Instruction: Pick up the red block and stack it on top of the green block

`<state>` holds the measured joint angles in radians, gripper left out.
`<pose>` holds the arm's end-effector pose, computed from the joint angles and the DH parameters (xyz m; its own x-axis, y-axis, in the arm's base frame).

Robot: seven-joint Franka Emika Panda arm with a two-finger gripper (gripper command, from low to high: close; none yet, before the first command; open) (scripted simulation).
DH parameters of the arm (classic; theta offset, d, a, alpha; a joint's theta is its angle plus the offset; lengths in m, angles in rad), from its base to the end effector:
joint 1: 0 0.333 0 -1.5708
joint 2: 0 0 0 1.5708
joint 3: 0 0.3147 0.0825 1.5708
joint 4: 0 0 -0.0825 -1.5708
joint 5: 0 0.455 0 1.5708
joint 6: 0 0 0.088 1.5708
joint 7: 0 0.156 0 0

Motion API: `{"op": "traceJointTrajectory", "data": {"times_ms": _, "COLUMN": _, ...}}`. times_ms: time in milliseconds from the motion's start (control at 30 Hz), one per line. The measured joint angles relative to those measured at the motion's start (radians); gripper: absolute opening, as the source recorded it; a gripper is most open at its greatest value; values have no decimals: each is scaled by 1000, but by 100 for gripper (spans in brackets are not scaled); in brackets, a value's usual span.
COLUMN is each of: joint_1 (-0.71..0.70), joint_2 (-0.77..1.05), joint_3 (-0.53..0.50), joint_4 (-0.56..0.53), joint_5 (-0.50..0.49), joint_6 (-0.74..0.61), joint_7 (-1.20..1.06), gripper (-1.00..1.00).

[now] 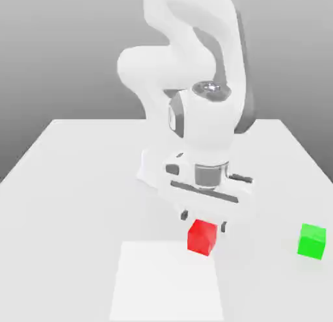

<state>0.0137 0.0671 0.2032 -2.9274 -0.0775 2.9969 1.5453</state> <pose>0.3304 0.0817 0.0482 0.3132 -0.9497 -0.0019 -0.9497 -0.3132 -0.0044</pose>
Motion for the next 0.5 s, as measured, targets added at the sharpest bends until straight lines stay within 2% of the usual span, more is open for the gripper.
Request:
{"op": "traceJointTrajectory", "data": {"times_ms": 100, "joint_1": 93, "joint_2": 84, "joint_3": -112, "joint_4": 10, "joint_5": -83, "joint_6": 72, "joint_7": 63, "gripper": 0}}
{"op": "traceJointTrajectory", "data": {"times_ms": 133, "joint_1": 119, "joint_2": 104, "joint_3": -139, "joint_4": 12, "joint_5": -93, "joint_6": 89, "joint_7": 73, "gripper": -100}}
{"op": "traceJointTrajectory", "data": {"times_ms": 367, "joint_1": 124, "joint_2": 105, "joint_3": -144, "joint_4": 12, "joint_5": -95, "joint_6": 92, "joint_7": 74, "gripper": -100}}
{"op": "traceJointTrajectory", "data": {"times_ms": 500, "joint_1": 73, "joint_2": 10, "joint_3": -66, "joint_4": 1, "joint_5": 12, "joint_6": 11, "joint_7": -7, "gripper": -100}}
